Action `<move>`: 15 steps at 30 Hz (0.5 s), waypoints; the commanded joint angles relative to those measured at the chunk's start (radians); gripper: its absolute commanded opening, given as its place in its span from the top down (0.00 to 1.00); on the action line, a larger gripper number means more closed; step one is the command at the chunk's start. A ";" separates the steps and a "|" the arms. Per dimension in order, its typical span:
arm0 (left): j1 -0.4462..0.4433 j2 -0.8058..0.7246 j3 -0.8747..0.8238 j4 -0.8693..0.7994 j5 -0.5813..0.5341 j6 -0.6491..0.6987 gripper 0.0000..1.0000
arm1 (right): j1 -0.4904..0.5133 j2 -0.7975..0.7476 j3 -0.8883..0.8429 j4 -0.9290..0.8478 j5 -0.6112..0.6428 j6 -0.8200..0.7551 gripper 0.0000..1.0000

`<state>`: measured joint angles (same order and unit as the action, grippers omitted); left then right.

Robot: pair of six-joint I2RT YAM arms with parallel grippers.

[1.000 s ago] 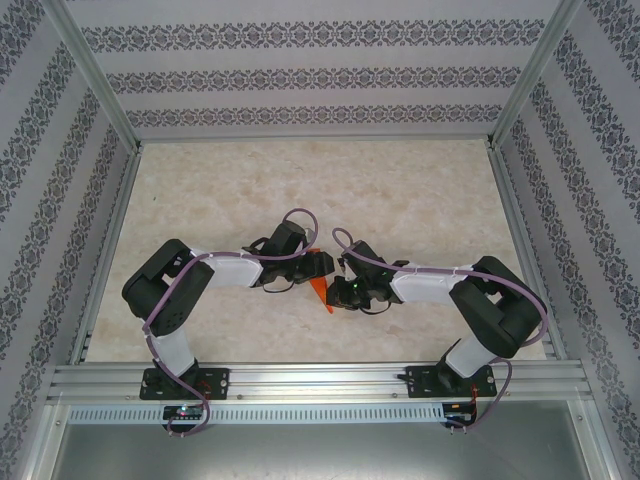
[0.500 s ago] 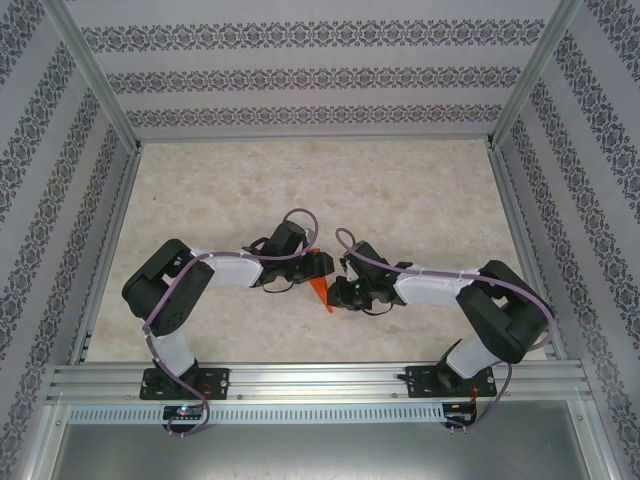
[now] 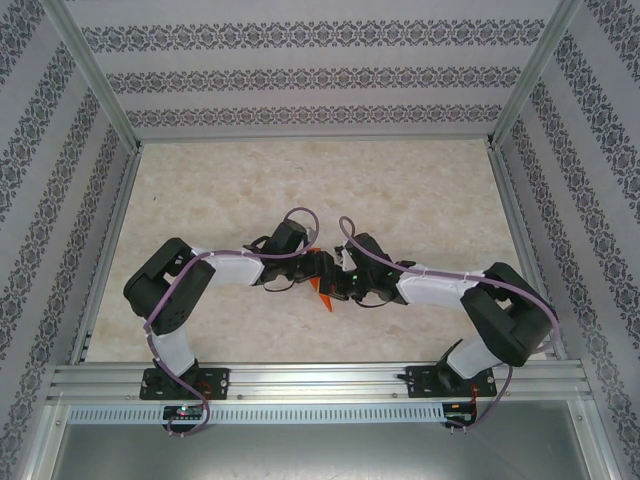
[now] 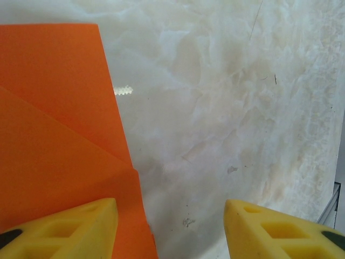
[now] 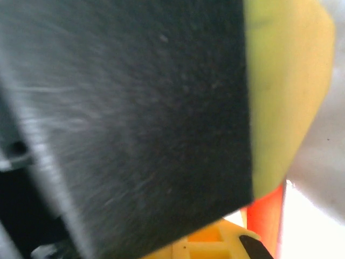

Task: Fold a paper plane with a square sheet of paper (pick it up from the middle)
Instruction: Fold the wing for the fifth time at the center of the table.

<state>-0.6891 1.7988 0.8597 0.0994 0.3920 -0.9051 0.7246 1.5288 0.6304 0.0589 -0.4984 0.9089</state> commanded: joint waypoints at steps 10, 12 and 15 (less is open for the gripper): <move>0.000 0.044 -0.006 -0.066 -0.025 0.030 0.44 | -0.025 0.055 -0.067 0.187 0.023 0.075 0.97; 0.000 0.045 -0.004 -0.065 -0.024 0.029 0.44 | -0.030 0.060 -0.077 0.192 0.023 0.074 0.97; 0.000 0.045 -0.003 -0.067 -0.027 0.029 0.45 | -0.036 0.081 -0.100 0.228 0.011 0.090 0.97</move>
<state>-0.6884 1.8019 0.8646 0.0978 0.3908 -0.9009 0.6971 1.5871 0.5533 0.2146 -0.4961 0.9771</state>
